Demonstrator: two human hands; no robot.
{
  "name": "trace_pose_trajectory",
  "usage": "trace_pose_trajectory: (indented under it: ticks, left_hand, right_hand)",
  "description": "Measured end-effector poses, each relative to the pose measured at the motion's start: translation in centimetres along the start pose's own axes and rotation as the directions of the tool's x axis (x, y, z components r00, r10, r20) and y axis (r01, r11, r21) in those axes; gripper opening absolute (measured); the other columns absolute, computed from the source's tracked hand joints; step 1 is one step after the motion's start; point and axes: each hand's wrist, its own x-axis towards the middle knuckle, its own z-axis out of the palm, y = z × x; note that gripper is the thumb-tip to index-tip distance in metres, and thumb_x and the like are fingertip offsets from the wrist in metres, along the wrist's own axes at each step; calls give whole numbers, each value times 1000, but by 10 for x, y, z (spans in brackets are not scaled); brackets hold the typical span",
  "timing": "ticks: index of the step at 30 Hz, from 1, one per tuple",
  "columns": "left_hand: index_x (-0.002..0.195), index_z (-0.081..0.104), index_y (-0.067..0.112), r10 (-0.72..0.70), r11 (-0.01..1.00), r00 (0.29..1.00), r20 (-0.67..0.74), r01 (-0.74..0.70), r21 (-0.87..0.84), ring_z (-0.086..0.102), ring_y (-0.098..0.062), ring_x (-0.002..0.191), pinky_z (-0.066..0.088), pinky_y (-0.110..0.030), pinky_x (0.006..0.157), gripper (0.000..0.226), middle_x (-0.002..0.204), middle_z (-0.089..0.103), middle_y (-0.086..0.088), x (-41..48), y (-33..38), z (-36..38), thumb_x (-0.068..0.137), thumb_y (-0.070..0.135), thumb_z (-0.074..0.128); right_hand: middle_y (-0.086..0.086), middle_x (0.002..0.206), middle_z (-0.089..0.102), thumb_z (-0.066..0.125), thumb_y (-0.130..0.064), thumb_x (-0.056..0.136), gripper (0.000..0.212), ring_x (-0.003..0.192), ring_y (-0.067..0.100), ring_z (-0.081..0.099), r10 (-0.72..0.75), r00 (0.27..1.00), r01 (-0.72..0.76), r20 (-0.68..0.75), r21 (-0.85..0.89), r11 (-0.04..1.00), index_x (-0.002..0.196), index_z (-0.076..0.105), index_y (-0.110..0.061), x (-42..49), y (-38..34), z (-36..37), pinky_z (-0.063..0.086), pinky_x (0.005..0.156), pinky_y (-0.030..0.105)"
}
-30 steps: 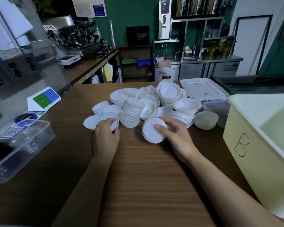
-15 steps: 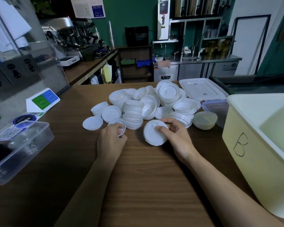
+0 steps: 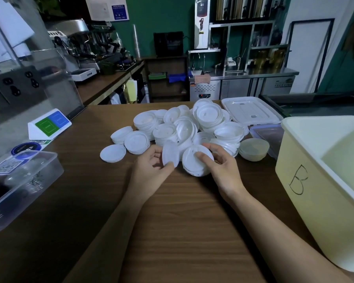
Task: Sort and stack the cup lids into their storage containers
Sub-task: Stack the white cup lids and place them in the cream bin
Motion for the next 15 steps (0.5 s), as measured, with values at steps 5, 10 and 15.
trace_pose_trajectory:
  ticks: [5, 10, 15]
  left_hand:
    - [110, 66, 10, -94, 958, 995, -44, 79, -275, 74, -25, 103, 63, -34, 76, 36, 106, 76, -3, 2, 1, -1, 75, 2, 67]
    - [119, 71, 12, -127, 885, 986, 107, 161, -436, 72, -26, 113, 63, -42, 83, 36, 118, 75, -6, -2, 2, 5, 96, -11, 58]
    - [117, 77, 15, -123, 954, 990, 70, 137, -267, 74, -12, 99, 60, -25, 80, 20, 107, 80, 1, -2, -1, 13, 98, 11, 70]
  right_hand:
    - [1, 114, 79, 77, -18, 92, 26, 115, 22, 71, 12, 1000, -11, -11, 32, 999, 117, 77, -25, 3, 3, 0, 54, 102, 34]
    - [-4, 120, 78, 74, -10, 97, 31, 117, 14, 70, -49, 996, 49, 72, 4, 999, 124, 75, -24, 0, -1, 0, 52, 105, 30]
    - [-1, 129, 75, 65, -27, 91, 38, 127, 15, 66, -23, 990, 16, 141, 52, 999, 126, 76, -22, 0, -3, 3, 45, 118, 43]
